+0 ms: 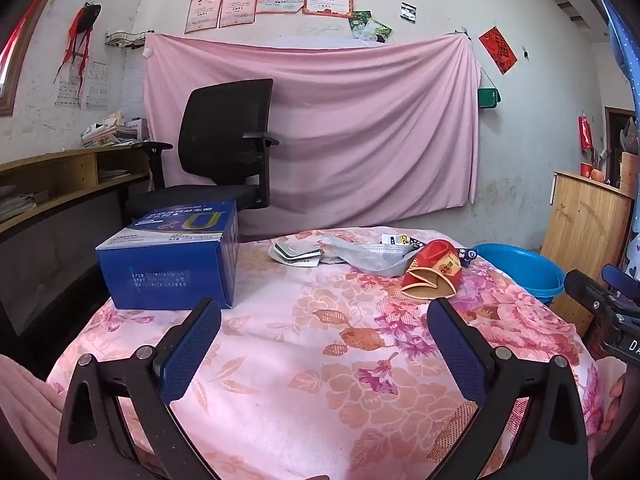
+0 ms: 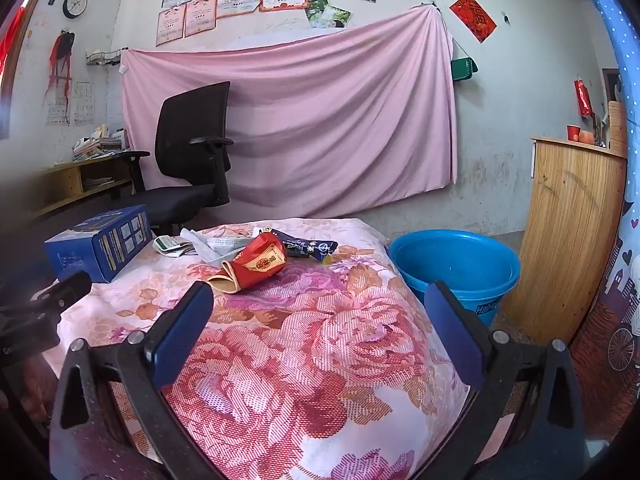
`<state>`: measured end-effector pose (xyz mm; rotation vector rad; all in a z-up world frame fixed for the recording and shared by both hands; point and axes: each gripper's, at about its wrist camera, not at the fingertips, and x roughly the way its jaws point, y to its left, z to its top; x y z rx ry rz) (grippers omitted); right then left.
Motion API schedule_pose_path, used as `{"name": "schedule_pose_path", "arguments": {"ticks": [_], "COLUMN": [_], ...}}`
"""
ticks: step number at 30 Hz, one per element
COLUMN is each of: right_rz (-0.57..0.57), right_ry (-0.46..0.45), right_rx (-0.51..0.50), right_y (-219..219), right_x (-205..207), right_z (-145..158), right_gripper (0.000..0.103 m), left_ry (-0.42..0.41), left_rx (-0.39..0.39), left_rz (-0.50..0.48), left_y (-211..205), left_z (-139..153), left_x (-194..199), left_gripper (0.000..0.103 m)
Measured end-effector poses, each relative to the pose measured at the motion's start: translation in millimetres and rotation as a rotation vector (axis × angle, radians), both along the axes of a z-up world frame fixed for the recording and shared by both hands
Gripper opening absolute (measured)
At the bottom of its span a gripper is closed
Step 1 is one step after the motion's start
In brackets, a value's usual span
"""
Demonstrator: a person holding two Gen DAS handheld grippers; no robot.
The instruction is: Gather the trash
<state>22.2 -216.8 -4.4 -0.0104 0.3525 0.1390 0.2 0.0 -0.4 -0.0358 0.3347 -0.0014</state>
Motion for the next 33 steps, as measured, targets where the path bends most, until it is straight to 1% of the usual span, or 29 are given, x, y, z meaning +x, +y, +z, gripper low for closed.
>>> {"name": "schedule_pose_path", "arguments": {"ticks": [9,11,33], "right_rz": [0.000,0.000,-0.001], "right_ry": [-0.003,-0.003,-0.002], "right_rx": [0.002,0.004,0.006], "right_y": [0.3,0.0,0.6], "right_x": [-0.3,0.0,0.1], "right_z": [0.5,0.3,0.5], "right_gripper": [0.103,0.103,0.103], "left_ry": [0.006,0.004,0.008], "left_rx": [-0.001,-0.004,-0.002], "left_rz": [-0.006,-0.007,-0.016], "left_y": [2.0,1.7,-0.3], "left_z": [5.1,-1.2,-2.2], "left_x": [-0.7,1.1,3.2], "left_gripper": [0.101,0.101,0.101]}}
